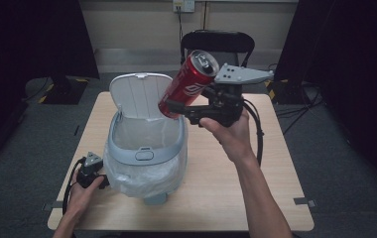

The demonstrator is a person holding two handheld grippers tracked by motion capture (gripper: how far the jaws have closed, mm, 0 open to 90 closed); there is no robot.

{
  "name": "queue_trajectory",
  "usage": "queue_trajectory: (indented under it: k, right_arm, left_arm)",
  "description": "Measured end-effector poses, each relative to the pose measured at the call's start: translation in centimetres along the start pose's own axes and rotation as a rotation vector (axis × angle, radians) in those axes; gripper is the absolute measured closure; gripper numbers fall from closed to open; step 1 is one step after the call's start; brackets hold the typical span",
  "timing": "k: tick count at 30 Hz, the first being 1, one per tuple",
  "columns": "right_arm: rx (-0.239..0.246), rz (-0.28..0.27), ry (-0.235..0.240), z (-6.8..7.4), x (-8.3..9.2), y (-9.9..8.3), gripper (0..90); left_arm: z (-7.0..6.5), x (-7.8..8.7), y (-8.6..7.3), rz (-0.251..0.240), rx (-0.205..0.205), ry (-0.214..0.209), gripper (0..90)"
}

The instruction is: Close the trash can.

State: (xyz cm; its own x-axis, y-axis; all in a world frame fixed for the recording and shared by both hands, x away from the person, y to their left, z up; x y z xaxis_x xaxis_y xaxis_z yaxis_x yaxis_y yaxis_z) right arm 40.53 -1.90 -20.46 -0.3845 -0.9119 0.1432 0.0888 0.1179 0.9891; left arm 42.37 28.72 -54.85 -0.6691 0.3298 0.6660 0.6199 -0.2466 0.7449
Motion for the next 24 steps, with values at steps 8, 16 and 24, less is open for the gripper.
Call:
queue_trajectory:
  k: [8,16,24]
  right_arm:
    - [0.017,0.054,0.041,0.2,-3.7,-1.4,34.9]
    - [0.016,0.15,0.066,-0.4,-6.5,-3.2,33.9]
    - [-0.01,0.227,0.067,-0.8,-7.9,-4.9,33.5]
  left_arm:
    - [0.0,0.0,0.0,0.0,0.0,0.0,20.3]
    - [0.0,0.0,0.0,0.0,0.0,0.0,20.3]
    - [0.0,0.0,0.0,0.0,-0.002,0.001,20.3]
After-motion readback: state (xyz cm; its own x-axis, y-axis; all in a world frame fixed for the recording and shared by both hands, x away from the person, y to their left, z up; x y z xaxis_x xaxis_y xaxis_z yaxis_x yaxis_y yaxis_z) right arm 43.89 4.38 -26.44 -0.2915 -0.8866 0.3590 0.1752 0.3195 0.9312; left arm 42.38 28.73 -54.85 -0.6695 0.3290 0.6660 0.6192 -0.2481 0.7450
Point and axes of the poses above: each handheld gripper's, and its own axes: x roughly backward along the jaws, y roughly out of its top, z roughly to its left, the point moved 7 cm from there along -x, roughly forward along the jaws, and after that the axes turned 3 degrees about x, right-handed, at the moved point
